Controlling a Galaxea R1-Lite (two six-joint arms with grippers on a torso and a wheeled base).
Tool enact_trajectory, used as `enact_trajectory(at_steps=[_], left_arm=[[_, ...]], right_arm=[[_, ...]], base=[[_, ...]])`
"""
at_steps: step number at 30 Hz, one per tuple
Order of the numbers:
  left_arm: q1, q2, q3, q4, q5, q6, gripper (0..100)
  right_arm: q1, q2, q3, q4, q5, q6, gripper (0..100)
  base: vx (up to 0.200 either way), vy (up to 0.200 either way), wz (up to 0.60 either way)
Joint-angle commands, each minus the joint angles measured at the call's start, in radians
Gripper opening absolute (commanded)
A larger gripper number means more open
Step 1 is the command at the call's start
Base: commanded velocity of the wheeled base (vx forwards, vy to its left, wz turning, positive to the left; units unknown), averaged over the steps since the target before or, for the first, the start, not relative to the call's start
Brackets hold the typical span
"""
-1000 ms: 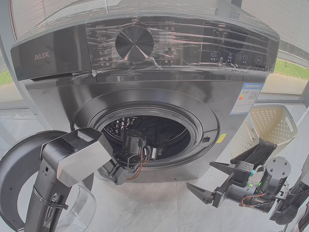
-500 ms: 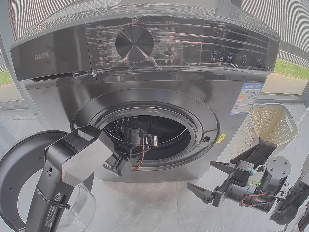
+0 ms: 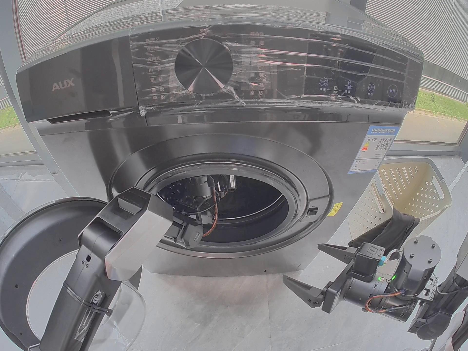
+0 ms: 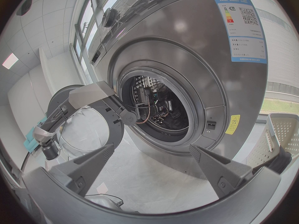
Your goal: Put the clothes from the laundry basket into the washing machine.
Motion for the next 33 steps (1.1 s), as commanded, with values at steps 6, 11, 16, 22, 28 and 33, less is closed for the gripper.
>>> enact_trajectory(at_steps=[6, 11, 16, 22, 28, 33], left_arm=[[0.003, 0.026, -0.007, -0.003, 0.001, -0.010, 100], [-0.008, 0.009, 0.045, -0.003, 0.001, -0.019, 100], [-0.031, -0.070, 0.190, -0.009, 0.001, -0.020, 100], [-0.074, -0.202, 0.425, -0.028, 0.001, -0.020, 100], [-0.144, -0.334, 0.672, -0.066, -0.002, -0.023, 100], [-0.224, -0.434, 0.882, -0.144, -0.008, -0.028, 100]], right_arm=[[-0.002, -0.002, 0.001, -0.001, -0.001, 0.000, 100], [-0.002, -0.004, 0.002, -0.001, -0.001, 0.000, 100], [-0.002, -0.004, 0.004, -0.001, -0.001, 0.000, 100], [-0.002, -0.004, 0.004, -0.001, -0.003, 0.000, 100], [-0.002, -0.004, 0.005, -0.001, -0.003, 0.000, 100], [-0.002, -0.004, 0.010, -0.001, -0.003, 0.001, 100]], base=[[0.000, 0.000, 0.00], [0.000, 0.000, 0.00], [0.000, 0.000, 0.00], [0.000, 0.000, 0.00], [0.000, 0.000, 0.00], [0.000, 0.000, 0.00]])
